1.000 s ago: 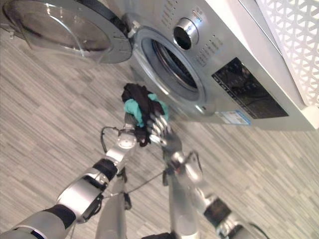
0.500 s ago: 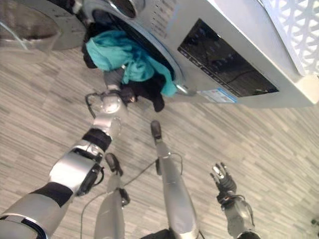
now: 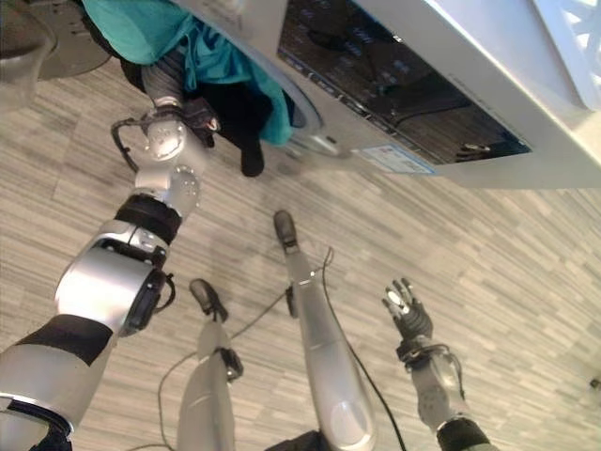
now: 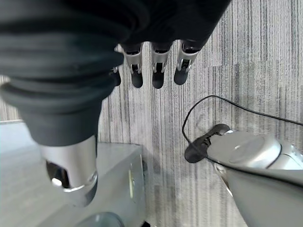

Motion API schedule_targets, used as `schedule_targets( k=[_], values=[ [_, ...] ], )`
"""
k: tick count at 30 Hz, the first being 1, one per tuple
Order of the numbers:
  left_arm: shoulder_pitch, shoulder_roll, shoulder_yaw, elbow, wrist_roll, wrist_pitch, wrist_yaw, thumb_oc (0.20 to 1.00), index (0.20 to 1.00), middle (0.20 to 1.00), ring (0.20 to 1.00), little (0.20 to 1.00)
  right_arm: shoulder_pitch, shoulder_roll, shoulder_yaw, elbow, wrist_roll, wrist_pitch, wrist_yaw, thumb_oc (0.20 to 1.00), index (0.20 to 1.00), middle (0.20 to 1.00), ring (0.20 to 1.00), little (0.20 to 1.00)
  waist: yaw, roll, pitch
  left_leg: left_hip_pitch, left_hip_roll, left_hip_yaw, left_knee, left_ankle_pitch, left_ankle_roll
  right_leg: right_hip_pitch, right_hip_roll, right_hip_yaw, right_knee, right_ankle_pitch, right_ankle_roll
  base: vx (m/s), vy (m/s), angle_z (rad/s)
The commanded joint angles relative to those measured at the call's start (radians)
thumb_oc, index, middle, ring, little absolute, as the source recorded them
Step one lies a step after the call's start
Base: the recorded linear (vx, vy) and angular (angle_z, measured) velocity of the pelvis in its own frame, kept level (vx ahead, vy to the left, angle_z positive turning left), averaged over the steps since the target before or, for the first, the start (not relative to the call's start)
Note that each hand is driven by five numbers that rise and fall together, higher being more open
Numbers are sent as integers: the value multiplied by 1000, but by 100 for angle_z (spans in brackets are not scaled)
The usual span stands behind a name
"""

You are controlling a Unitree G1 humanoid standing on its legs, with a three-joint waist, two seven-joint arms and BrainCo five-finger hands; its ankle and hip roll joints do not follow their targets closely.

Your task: Grab the laundry basket,head to the washer,open it,put in the laundry and shut it.

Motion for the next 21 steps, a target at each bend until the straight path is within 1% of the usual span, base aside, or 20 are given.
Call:
schedule_targets(
  k=[1,2,4,6,8,11,13,14,15,16,17,18,19,20,21],
  values=[
    [-94,21,98,-6,-118,-107,-89,200,200,200,200,200,96,-35,-38,-32,3,-36,1,1000,1000,1000,1000,1000,-38,49,-48,131,104,35,6,-105,-64,-84,22,93,109,-136,130,55,-24,-3],
    [-94,21,98,-5,-119,-107,-90,200,200,200,200,200,96,-35,-38,-32,3,-36,1,1000,1000,1000,1000,1000,-38,49,-48,131,103,35,6,-106,-64,-85,22,94,110,-136,130,25,6,-5],
    [-124,17,111,-18,-205,-118,-104,200,200,200,200,200,111,-47,-51,-43,1,-33,0,1000,1000,1000,1000,1000,-53,64,-50,140,105,50,6,-109,-63,-107,33,105,130,-145,130,67,-4,-8],
    [-132,19,108,-28,-220,-126,-106,200,200,200,200,200,114,-52,-57,-51,-3,-31,-3,1000,1000,1000,1000,1000,-56,67,-51,144,106,57,6,-109,-63,-115,40,110,140,-150,130,65,-22,-8],
    [-150,31,94,-33,-214,-119,-101,200,200,200,200,200,120,-66,-66,-67,-3,-30,-4,1000,1000,1000,1000,1000,-61,73,-48,152,110,71,6,-108,-63,-130,49,118,159,-158,128,63,-30,-9],
    [-208,97,44,-19,-193,-100,-90,200,200,200,200,200,143,-85,-85,-91,-7,-23,1,1000,1000,1000,1000,1000,-68,88,-50,166,112,92,6,-107,-62,-152,58,127,182,-168,125,56,-22,-19],
    [-266,156,2,-25,-183,-104,-82,200,200,200,200,200,143,-98,-106,-103,-11,-20,-2,1000,1000,1000,1000,1000,-72,98,-53,172,114,100,6,-101,-62,-158,64,133,188,-170,124,43,-12,-14],
    [-271,158,0,-20,-186,-104,-85,200,200,200,200,200,140,-98,-106,-104,-11,-19,-3,1000,1000,1000,1000,1000,-72,96,-51,172,114,101,6,-102,-62,-159,65,133,189,-171,124,52,-8,-9],
    [-333,196,-36,-77,-222,-151,-78,200,200,200,200,200,153,-124,-125,-136,-12,-18,1,1000,1000,1000,1000,1000,-76,107,-54,177,114,106,6,-97,-64,-162,69,136,192,-174,123,49,-12,-4],
    [-350,193,-47,-143,-261,-182,-95,200,200,200,200,200,169,-136,-122,-155,-15,-18,8,1000,1000,1000,1000,1000,-78,109,-55,178,116,107,6,-94,-65,-164,70,135,193,-176,123,49,-11,0],
    [-345,192,-48,-147,-264,-185,-95,200,200,200,200,200,172,-136,-123,-158,-15,-17,7,1000,1000,1000,1000,1000,-78,110,-56,178,116,107,6,-94,-65,-164,70,135,194,-176,122,44,-28,6],
    [-337,211,-78,-221,-263,-191,-130,200,200,200,200,200,214,-166,-140,-206,-24,-10,21,1000,1000,1000,1000,1000,-80,113,-62,181,122,112,6,-86,-69,-171,73,133,202,-180,120,36,-27,6],
    [-338,218,-108,-189,-250,-167,-138,821,821,821,821,821,224,-180,-152,-210,-14,-5,25,1000,1000,1000,1000,1000,-76,121,-67,183,124,114,6,-84,-69,-173,73,132,203,-182,118,36,-27,5],
    [-339,218,-108,-188,-250,-167,-140,1000,1000,1000,1000,1000,224,-180,-153,-211,-14,-5,25,1000,1000,1000,1000,1000,-75,121,-67,183,124,114,6,-84,-69,-173,73,132,203,-182,118,0,0,0],
    [-348,270,-200,-81,-177,-71,-183,1000,1000,1000,1000,1000,226,-198,-188,-208,-5,10,27,1000,1000,1000,1000,1000,-65,141,-69,188,125,117,6,-73,-68,-173,70,128,203,-180,116,0,0,0]
  ],
)
